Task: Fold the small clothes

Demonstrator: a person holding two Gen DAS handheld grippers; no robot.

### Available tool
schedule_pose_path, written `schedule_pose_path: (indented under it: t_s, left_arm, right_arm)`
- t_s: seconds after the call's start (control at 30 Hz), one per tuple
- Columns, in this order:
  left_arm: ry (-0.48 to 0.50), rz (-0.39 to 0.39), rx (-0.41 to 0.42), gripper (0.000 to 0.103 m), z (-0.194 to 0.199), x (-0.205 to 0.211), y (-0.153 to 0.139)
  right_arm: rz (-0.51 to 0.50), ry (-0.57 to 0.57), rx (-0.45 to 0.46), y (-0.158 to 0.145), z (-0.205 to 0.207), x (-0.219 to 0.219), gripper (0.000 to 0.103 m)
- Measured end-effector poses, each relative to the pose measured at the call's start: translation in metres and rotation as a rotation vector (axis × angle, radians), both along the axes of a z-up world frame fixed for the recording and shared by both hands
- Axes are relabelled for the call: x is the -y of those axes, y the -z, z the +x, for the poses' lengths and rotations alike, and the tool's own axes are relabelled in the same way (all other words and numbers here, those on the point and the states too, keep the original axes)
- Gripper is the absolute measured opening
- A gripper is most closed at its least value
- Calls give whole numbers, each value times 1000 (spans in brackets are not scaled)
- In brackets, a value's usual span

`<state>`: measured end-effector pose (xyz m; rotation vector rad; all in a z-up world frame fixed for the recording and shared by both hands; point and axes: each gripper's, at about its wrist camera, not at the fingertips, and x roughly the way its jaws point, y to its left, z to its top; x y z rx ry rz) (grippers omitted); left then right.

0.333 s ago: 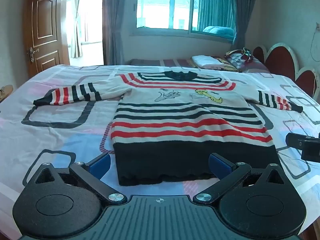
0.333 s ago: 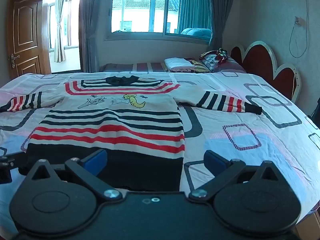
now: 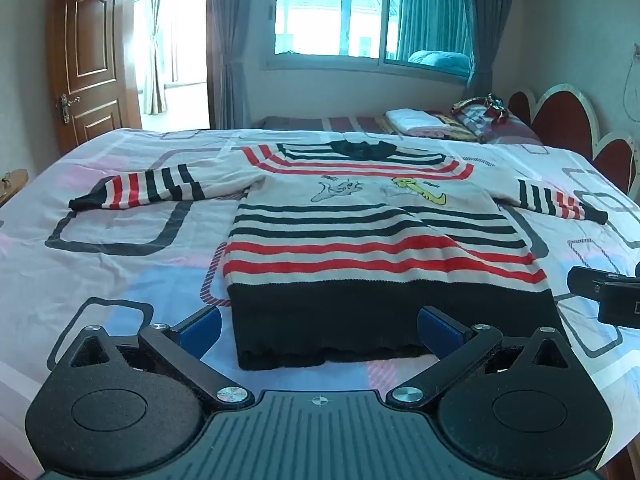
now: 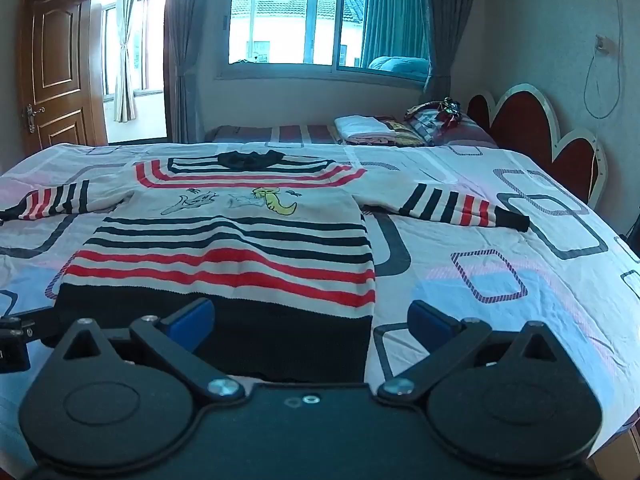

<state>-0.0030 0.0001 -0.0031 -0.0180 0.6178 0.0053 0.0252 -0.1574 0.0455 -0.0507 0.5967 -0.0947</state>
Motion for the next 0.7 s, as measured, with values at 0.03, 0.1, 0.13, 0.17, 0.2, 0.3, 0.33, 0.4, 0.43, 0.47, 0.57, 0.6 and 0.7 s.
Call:
schedule_pose_path:
  t_s: [0.03, 0.1, 0.13, 0.17, 0.2, 0.3, 0.33, 0.4, 0.43, 0.47, 0.57, 0.6, 0.7]
  left_arm:
    - [-2, 1, 0, 103, 0, 0, 0]
    - [-2, 0, 1, 103, -1, 0, 1]
    - [-1, -2, 0, 103, -1, 1, 1]
    - [-2, -3, 0, 103, 1, 1, 1]
    - [-3, -2, 0, 103, 1, 1, 1]
    - [-3, 3, 0, 103, 0, 2, 0]
    - [-3, 3, 0, 103, 0, 2, 0]
    - [-4, -1, 0, 103, 0, 2, 0]
    - [-3, 0, -1, 103, 1, 2, 0]
    - [-3, 0, -1, 103, 1, 2, 0]
    - [-3, -2, 0, 103, 2, 2, 0]
    - [-3, -3, -1, 103, 2, 2, 1]
    - [-3, -3, -3, 103, 3, 2, 1]
  right_arm:
    - [4, -1, 4, 1, 0, 1, 102]
    - [6, -3, 19, 7, -2, 6, 102]
    - [7, -4, 18, 7, -2, 7, 103]
    - [8, -3, 18, 7, -2, 7, 102]
    - [8, -1, 17, 7, -2, 6, 102]
    - [4, -4, 11, 7, -2, 4, 103]
    - [3, -4, 12, 7, -3, 4, 103]
    - [5, -6, 12, 7, -2, 4, 102]
    - [5, -5, 13, 6, -2, 4, 102]
    - [6, -5, 14, 6, -2, 5, 102]
    - [8, 0, 17, 6, -1, 6, 102]
    - [7, 0, 17, 7, -2, 5, 102]
    - [4, 2, 17, 7, -2, 5, 102]
